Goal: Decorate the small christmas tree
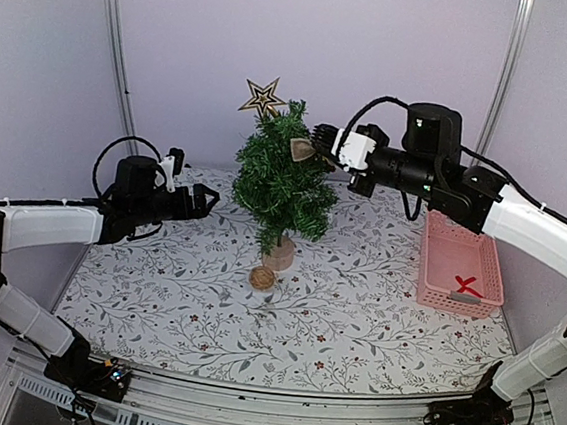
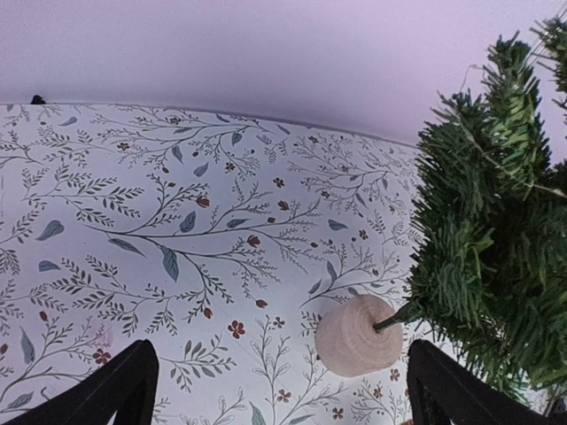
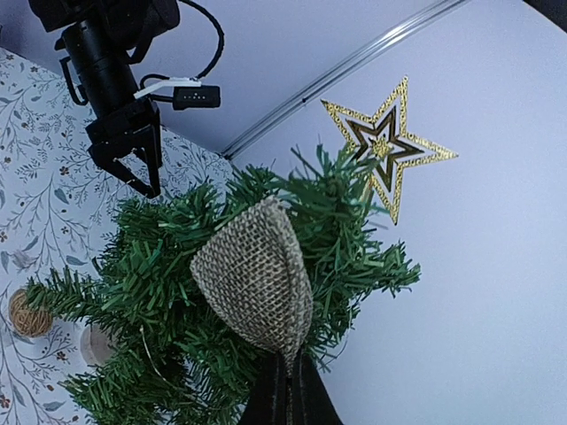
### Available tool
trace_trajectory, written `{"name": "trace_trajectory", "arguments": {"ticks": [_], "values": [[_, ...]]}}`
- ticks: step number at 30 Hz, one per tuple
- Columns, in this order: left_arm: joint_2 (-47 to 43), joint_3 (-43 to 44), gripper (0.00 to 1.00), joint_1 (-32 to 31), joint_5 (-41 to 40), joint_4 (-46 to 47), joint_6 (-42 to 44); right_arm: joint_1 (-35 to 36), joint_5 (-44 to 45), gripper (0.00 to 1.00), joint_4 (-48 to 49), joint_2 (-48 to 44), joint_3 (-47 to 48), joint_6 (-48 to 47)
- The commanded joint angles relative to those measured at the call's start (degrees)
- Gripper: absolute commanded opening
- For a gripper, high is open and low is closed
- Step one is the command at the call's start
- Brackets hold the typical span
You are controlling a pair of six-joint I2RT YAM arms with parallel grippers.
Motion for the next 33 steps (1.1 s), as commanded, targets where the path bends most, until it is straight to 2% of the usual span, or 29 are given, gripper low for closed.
{"name": "trace_trajectory", "arguments": {"ticks": [1, 8, 12, 19, 23, 26, 30, 33], "values": [[-0.7, -0.8, 0.99, 0.4, -0.6, 2.0, 0.7, 2.1, 2.3, 0.06, 0.8, 2.5, 4.7, -8.2], [-0.5, -1.4, 0.99, 0.3, -0.6, 3.1, 0.6, 4.6, 0.8, 0.04, 3.3, 4.2, 4.1, -11.6], [-1.0, -1.8, 0.99, 0.3, -0.6, 3.3, 0.8, 4.9, 3.5, 0.01, 4.6, 4.8, 1.6, -10.6], [-2.4, -2.5, 0.99, 0.4, -1.5, 3.0, 1.5, 4.8, 5.8, 0.00, 6.5, -3.7, -11.4, -9.7], [-3.0, -2.9, 0.99, 0.4, -1.7, 2.9, 1.8, 3.3, 8.7, 0.00, 4.7, -7.6, -15.7, -7.7], [-2.8, -3.0, 0.99, 0.4, -1.4, 3.0, 1.7, 1.4, 11.1, 0.01, 1.1, -6.9, -14.7, -5.1], [-2.6, -3.0, 0.99, 0.4, -1.0, 3.2, 1.7, -0.4, 13.9, 0.00, 2.0, -3.9, -14.0, -7.4], [-2.7, -2.9, 0.99, 0.4, -0.9, 3.3, 1.7, -1.7, 15.0, 0.01, -0.6, -0.7, -8.6, -5.0]]}}
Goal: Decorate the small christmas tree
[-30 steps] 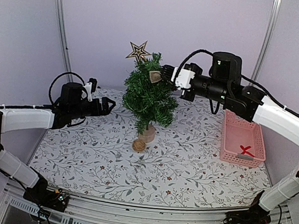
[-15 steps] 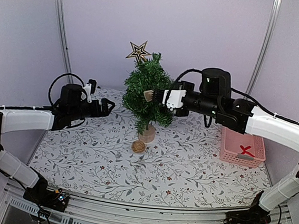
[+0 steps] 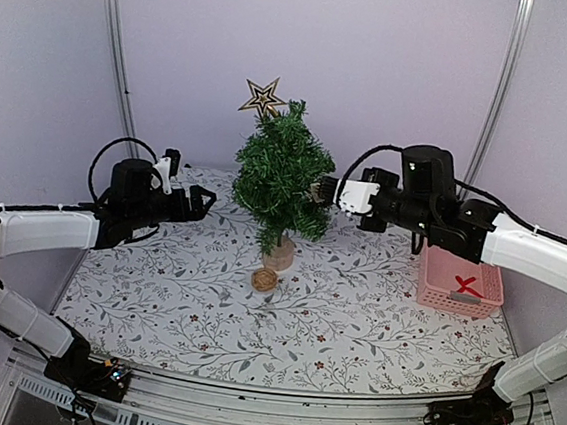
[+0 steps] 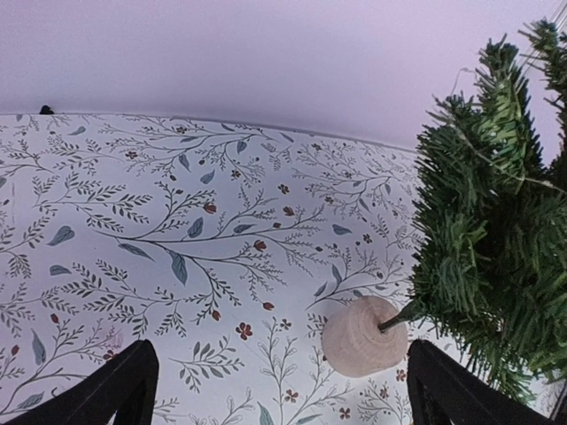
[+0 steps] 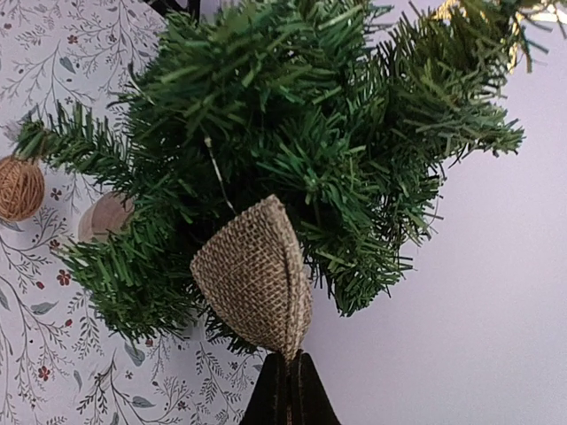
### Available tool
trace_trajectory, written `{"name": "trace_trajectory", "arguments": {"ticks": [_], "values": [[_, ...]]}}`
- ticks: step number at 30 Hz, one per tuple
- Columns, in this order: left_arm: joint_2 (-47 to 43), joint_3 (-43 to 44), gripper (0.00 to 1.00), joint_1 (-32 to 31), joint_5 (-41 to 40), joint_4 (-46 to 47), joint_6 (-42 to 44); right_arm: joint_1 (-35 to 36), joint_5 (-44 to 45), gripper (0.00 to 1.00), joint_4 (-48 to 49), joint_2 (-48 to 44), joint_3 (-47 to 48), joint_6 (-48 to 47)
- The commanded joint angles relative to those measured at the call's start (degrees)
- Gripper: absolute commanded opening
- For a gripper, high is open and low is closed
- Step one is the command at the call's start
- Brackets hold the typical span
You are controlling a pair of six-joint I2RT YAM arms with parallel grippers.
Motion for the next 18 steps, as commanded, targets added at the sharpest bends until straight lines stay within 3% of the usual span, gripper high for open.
{"name": "trace_trajectory", "arguments": {"ticks": [1, 18], "values": [[-0.8, -0.5, 0.99, 0.4, 0.1, 1.4, 0.8, -1.5, 4.0, 0.00, -3.0, 4.9, 6.3, 2.7], [-3.2, -3.0, 0.99, 0.4, -1.3, 1.4, 0.9, -0.8, 0.7, 0.02, -0.9, 11.6, 9.3, 0.0]]}}
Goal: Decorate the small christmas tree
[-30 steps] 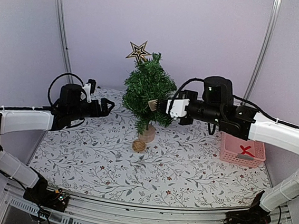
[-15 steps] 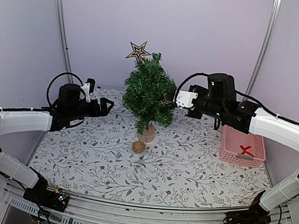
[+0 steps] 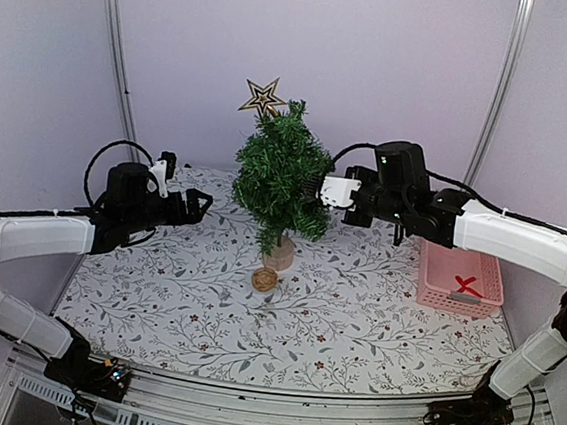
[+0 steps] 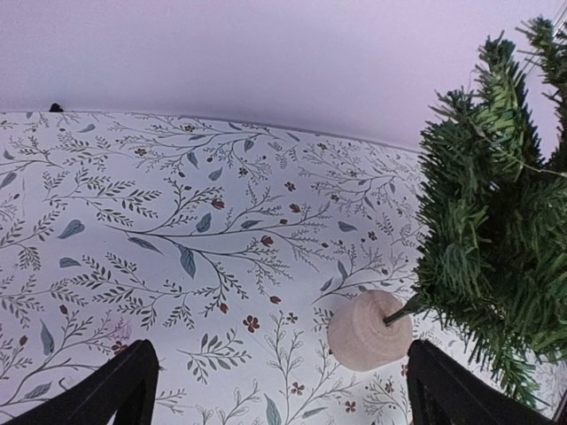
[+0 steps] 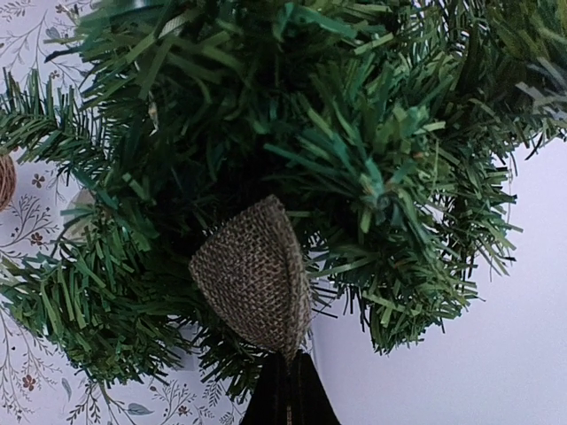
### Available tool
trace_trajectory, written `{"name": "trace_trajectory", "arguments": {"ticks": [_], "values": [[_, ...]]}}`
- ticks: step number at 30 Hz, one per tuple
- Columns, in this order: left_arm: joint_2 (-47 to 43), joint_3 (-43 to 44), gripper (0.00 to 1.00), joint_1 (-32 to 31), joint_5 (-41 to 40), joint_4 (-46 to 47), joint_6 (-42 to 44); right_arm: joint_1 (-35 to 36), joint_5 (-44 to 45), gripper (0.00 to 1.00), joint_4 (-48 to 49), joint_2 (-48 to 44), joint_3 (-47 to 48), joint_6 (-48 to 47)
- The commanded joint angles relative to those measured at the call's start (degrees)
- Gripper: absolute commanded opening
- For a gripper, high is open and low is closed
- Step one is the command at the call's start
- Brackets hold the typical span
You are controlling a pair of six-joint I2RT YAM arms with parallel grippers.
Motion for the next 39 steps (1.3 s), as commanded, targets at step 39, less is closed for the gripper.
{"name": "trace_trajectory", "arguments": {"ticks": [39], "values": [[2.7, 1.0, 0.99, 0.4, 2.2, 3.7, 0.1, -1.5, -16.9, 0.02, 5.1, -9.7, -4.1, -0.8]]}}
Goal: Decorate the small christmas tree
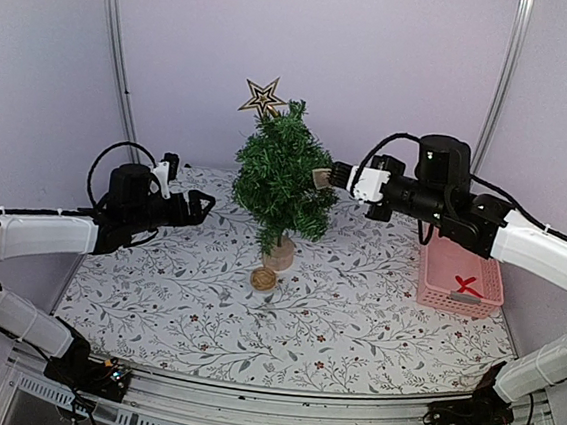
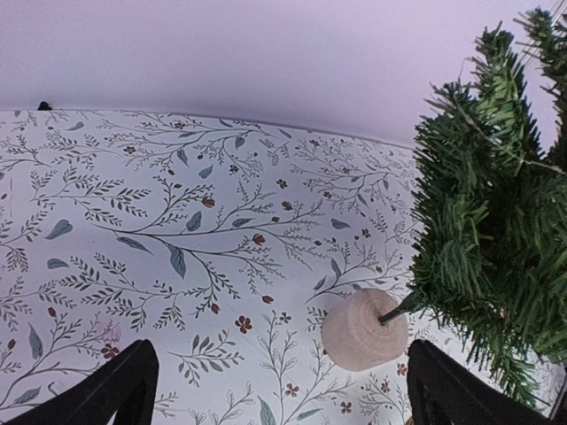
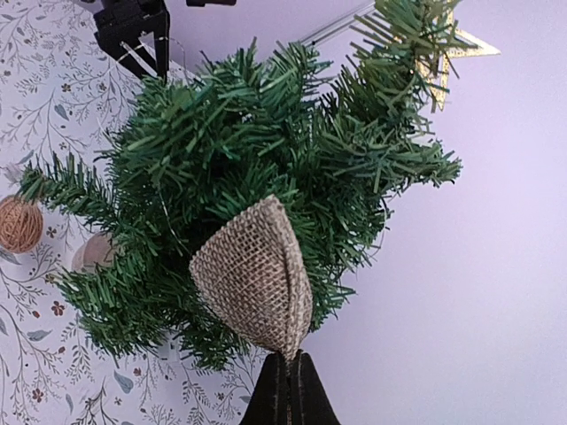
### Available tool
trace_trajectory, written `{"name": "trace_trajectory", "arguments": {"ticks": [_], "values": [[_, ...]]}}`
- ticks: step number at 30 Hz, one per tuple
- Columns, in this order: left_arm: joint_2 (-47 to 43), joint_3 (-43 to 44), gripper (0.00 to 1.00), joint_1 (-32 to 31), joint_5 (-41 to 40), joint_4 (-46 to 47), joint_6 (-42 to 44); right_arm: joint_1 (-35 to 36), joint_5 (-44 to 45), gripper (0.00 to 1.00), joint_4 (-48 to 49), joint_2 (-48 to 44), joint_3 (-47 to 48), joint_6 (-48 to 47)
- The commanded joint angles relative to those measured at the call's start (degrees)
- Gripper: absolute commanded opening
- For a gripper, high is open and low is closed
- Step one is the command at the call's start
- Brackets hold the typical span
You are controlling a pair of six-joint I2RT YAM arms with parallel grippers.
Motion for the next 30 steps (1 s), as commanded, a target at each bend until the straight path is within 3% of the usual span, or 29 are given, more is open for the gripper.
{"name": "trace_trajectory", "arguments": {"ticks": [1, 5, 12, 30], "values": [[1.1, 1.2, 0.99, 0.4, 0.6, 1.8, 0.3, 0.3, -8.7, 0.02, 2.5, 3.4, 1.9, -1.1], [0.6, 1.0, 0.99, 0.4, 0.2, 1.6, 0.5, 0.7, -11.5, 0.01, 3.1, 5.9, 1.8, -1.1], [0.0, 0.3, 1.00, 0.4, -0.5, 1.6, 0.6, 0.5, -8.8, 0.01, 8.3, 9.7, 0.9, -1.4], [1.3, 0.9, 0.99, 0.4, 0.0, 2.2, 0.5, -0.6, -8.6, 0.05, 10.2, 16.2, 3.7, 1.7]]}}
